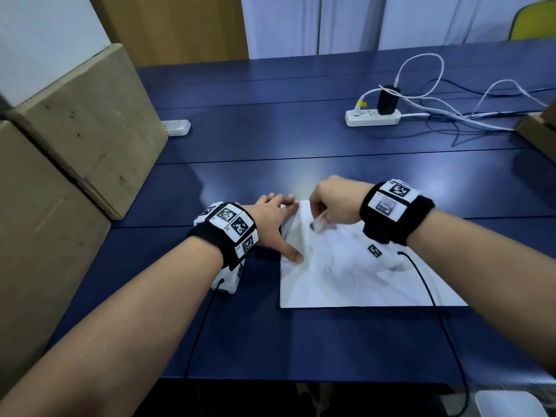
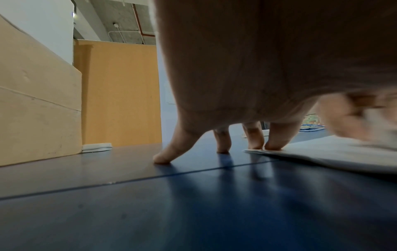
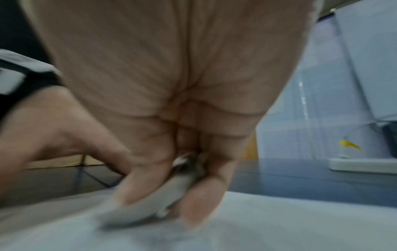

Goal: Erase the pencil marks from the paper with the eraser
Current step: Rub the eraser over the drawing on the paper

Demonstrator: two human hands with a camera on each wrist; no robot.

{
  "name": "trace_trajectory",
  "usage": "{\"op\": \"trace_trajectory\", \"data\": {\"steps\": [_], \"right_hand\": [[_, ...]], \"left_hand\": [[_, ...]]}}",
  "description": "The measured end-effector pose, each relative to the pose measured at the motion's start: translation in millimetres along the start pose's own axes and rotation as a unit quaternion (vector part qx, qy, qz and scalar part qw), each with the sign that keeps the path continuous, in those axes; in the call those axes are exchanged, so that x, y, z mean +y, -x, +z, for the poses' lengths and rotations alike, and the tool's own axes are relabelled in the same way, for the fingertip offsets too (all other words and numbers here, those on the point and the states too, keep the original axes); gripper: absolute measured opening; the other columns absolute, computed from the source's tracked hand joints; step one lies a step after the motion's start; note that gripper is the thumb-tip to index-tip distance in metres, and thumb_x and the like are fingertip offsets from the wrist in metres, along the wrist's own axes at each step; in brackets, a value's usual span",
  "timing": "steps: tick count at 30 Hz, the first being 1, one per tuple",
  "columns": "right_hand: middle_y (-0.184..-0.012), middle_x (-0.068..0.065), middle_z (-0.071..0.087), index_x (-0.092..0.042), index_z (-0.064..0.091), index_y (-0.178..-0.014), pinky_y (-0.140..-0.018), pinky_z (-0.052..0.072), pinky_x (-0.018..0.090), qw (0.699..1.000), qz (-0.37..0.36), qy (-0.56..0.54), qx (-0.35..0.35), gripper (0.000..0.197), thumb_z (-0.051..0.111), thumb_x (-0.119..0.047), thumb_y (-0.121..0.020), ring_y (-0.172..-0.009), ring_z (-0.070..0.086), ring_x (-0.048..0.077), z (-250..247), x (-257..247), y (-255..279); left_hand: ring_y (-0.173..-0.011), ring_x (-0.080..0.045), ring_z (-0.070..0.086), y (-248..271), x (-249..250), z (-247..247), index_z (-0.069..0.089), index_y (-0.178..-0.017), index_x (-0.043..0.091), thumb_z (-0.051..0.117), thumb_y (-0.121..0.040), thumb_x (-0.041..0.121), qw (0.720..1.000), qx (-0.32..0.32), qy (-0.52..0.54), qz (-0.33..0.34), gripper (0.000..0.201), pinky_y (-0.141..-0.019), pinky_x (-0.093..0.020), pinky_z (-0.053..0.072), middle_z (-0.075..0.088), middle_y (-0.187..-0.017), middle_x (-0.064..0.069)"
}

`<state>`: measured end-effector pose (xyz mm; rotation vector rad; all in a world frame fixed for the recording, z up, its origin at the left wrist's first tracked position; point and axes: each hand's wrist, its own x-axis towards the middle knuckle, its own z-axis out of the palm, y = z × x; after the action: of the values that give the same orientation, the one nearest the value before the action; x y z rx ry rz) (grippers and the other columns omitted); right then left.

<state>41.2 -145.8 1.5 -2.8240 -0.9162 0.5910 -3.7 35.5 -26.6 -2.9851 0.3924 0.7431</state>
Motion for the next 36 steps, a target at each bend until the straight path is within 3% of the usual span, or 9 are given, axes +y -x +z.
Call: {"op": "trace_trajectory", "data": {"steps": [3, 5, 10, 16, 22, 27, 30, 33, 36], "right_hand": [[-0.082, 0.007, 0.071, -0.020, 0.065, -0.075, -0.070, 0.057, 0.035, 0.995, 0.050, -0.030, 0.087, 0.015, 0.074, -0.032, -0.076, -0.077, 0.065, 0.025, -2.9, 10.1, -11.5], [-0.077, 0.005, 0.071, -0.019, 0.067, -0.075, -0.068, 0.057, 0.033, 0.995, 0.036, -0.032, 0.082, 0.014, 0.074, -0.031, -0.075, -0.076, 0.066, 0.024, -1.3, 10.3, -7.4], [-0.066, -0.004, 0.071, -0.022, 0.071, -0.075, -0.062, 0.051, 0.026, 0.993, -0.041, 0.019, -0.109, 0.007, 0.077, -0.026, -0.072, -0.067, 0.066, 0.017, 1.3, -4.0, 14.9], [-0.080, 0.005, 0.068, -0.019, 0.067, -0.075, -0.073, 0.058, 0.038, 0.995, 0.046, -0.018, 0.090, 0.015, 0.075, -0.032, -0.075, -0.081, 0.066, 0.026, -6.0, 10.8, -8.0], [-0.065, -0.008, 0.067, -0.022, 0.071, -0.078, -0.064, 0.049, 0.026, 0.996, -0.031, 0.027, -0.080, 0.011, 0.079, -0.026, -0.072, -0.070, 0.061, 0.012, 1.3, 0.1, 15.2], [-0.076, 0.003, 0.069, -0.020, 0.068, -0.075, -0.072, 0.057, 0.035, 0.997, 0.043, -0.002, 0.061, 0.013, 0.075, -0.030, -0.073, -0.078, 0.066, 0.025, -5.1, 9.1, -4.2], [-0.074, 0.004, 0.069, -0.019, 0.066, -0.073, -0.069, 0.058, 0.036, 0.994, 0.053, -0.023, 0.094, 0.011, 0.072, -0.028, -0.074, -0.077, 0.067, 0.027, -5.6, 11.0, -6.3], [-0.060, -0.006, 0.066, -0.020, 0.073, -0.076, -0.064, 0.053, 0.028, 1.000, 0.008, -0.011, -0.019, 0.008, 0.076, -0.027, -0.073, -0.067, 0.064, 0.018, -3.3, 4.5, 12.0], [-0.069, -0.004, 0.071, -0.020, 0.074, -0.080, -0.065, 0.051, 0.027, 0.996, -0.004, 0.031, -0.086, 0.011, 0.076, -0.027, -0.072, -0.069, 0.063, 0.017, 2.0, -1.8, 19.6]], "left_hand": [[-0.148, -0.022, 0.005, 0.3, -1.6, -0.1, -0.004, -0.155, 0.037, 0.063, -0.055, 0.088, 1.000, -0.002, 0.001, 0.002, 0.131, -0.104, -0.068, 0.032, 0.002, -0.159, 0.018], [-0.147, -0.024, 0.007, 0.4, -1.8, 1.1, -0.006, -0.153, 0.043, 0.064, -0.055, 0.087, 1.000, 0.004, 0.002, 0.008, 0.128, -0.102, -0.069, 0.033, 0.004, -0.159, 0.016], [-0.147, -0.026, 0.007, 2.9, 3.4, -4.0, 0.004, -0.154, 0.043, 0.068, -0.065, 0.078, 1.000, 0.002, -0.008, 0.011, 0.115, -0.110, -0.054, 0.029, 0.006, -0.160, 0.010], [-0.144, -0.026, 0.011, 3.7, 1.5, -6.0, 0.004, -0.154, 0.044, 0.069, -0.063, 0.078, 1.000, 0.002, 0.004, 0.020, 0.117, -0.111, -0.052, 0.029, 0.009, -0.158, 0.008], [-0.145, -0.026, 0.009, 2.5, 4.2, -1.6, 0.002, -0.153, 0.045, 0.061, -0.065, 0.084, 1.000, 0.006, -0.005, 0.009, 0.114, -0.110, -0.059, 0.030, 0.007, -0.160, 0.009], [-0.144, -0.030, 0.012, 3.3, 5.6, -2.5, 0.003, -0.155, 0.043, 0.062, -0.066, 0.082, 1.000, 0.010, -0.002, 0.016, 0.113, -0.112, -0.051, 0.027, 0.010, -0.159, 0.005], [-0.143, -0.030, 0.012, 4.2, 6.3, -3.0, 0.004, -0.155, 0.043, 0.064, -0.066, 0.081, 1.000, 0.013, 0.001, 0.013, 0.114, -0.110, -0.051, 0.029, 0.011, -0.159, 0.006], [-0.144, -0.030, 0.013, 4.0, 7.0, -3.2, 0.005, -0.155, 0.042, 0.065, -0.066, 0.080, 1.000, 0.015, -0.001, 0.012, 0.113, -0.110, -0.050, 0.028, 0.011, -0.159, 0.005], [-0.144, -0.030, 0.013, 4.1, 7.2, -4.1, 0.008, -0.155, 0.042, 0.066, -0.065, 0.079, 1.000, 0.016, 0.003, 0.011, 0.113, -0.111, -0.050, 0.028, 0.012, -0.159, 0.005]]}}
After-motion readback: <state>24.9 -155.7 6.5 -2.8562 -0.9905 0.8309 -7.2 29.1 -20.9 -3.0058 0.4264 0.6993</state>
